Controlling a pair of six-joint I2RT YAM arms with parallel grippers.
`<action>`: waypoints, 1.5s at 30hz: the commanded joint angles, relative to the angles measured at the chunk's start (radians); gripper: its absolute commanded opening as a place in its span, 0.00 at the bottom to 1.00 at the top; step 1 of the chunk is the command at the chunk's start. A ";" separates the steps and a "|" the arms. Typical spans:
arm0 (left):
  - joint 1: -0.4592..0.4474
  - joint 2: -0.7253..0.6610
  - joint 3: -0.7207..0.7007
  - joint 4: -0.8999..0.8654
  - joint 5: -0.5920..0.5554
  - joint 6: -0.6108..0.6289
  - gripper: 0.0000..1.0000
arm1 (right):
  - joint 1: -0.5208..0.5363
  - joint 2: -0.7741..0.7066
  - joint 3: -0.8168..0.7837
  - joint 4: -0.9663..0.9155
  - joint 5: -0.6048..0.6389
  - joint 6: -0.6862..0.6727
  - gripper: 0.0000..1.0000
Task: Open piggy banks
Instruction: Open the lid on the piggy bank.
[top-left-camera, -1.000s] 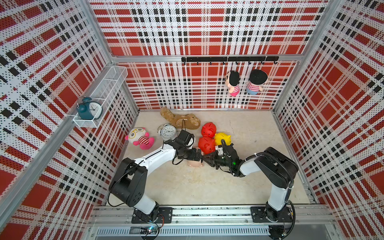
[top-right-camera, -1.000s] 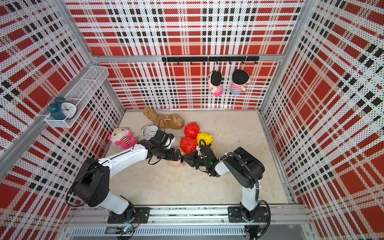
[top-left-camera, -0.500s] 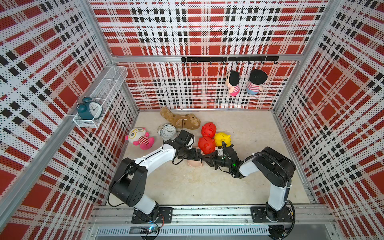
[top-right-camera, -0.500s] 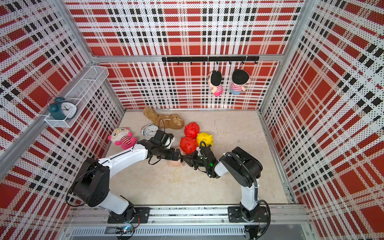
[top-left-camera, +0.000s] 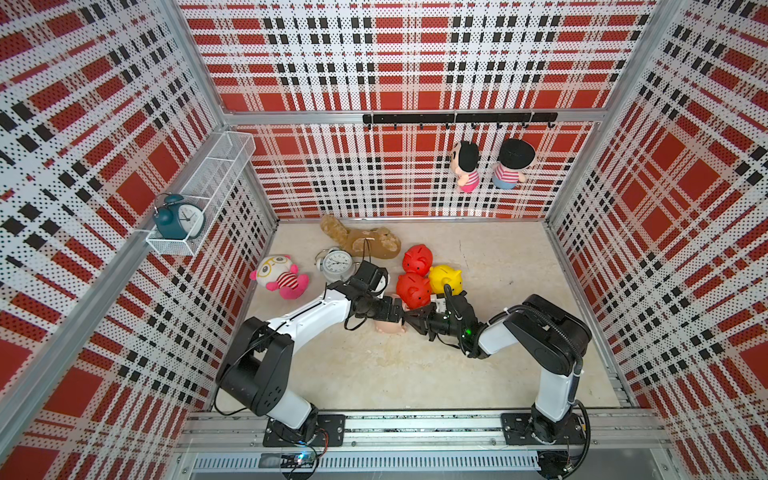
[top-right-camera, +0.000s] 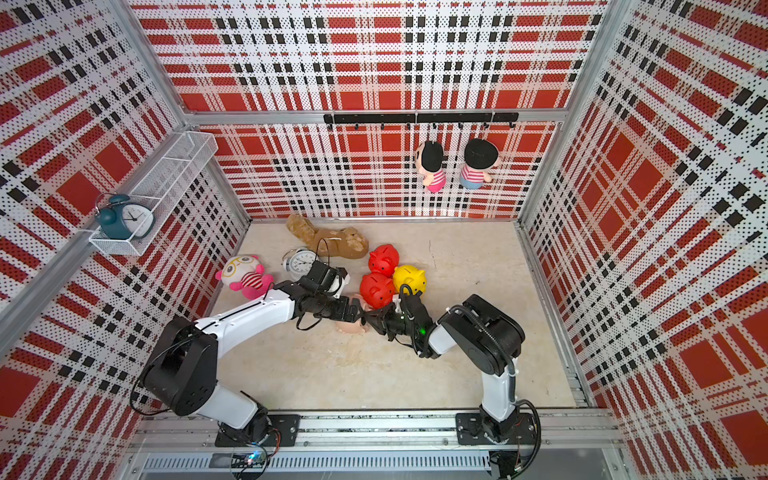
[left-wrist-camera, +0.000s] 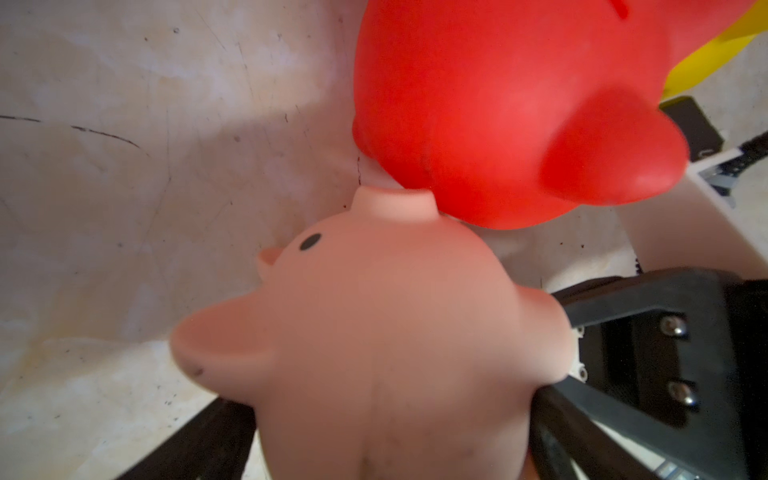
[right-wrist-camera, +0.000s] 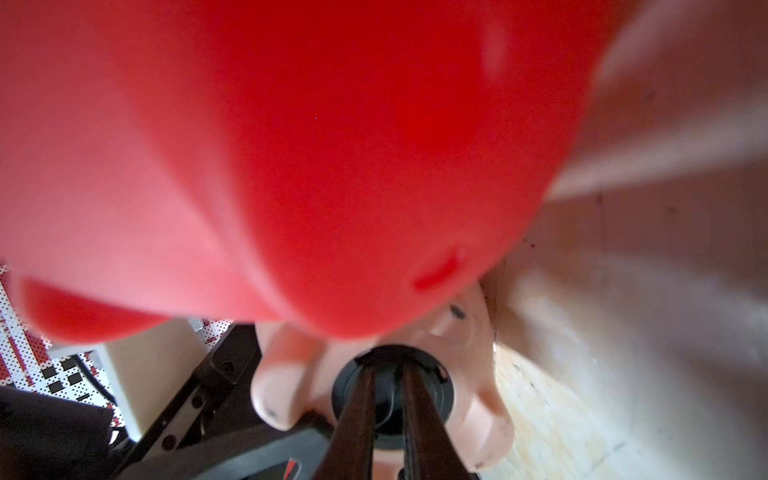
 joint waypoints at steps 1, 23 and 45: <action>-0.021 0.025 -0.033 0.011 0.051 0.004 0.98 | 0.043 -0.017 -0.016 0.051 -0.037 0.024 0.16; -0.017 0.038 -0.052 0.029 0.068 0.010 0.98 | 0.044 -0.027 0.053 0.044 -0.052 -0.060 0.21; 0.003 0.025 -0.067 0.048 0.112 0.003 0.98 | 0.029 0.165 0.066 0.353 -0.006 0.084 0.00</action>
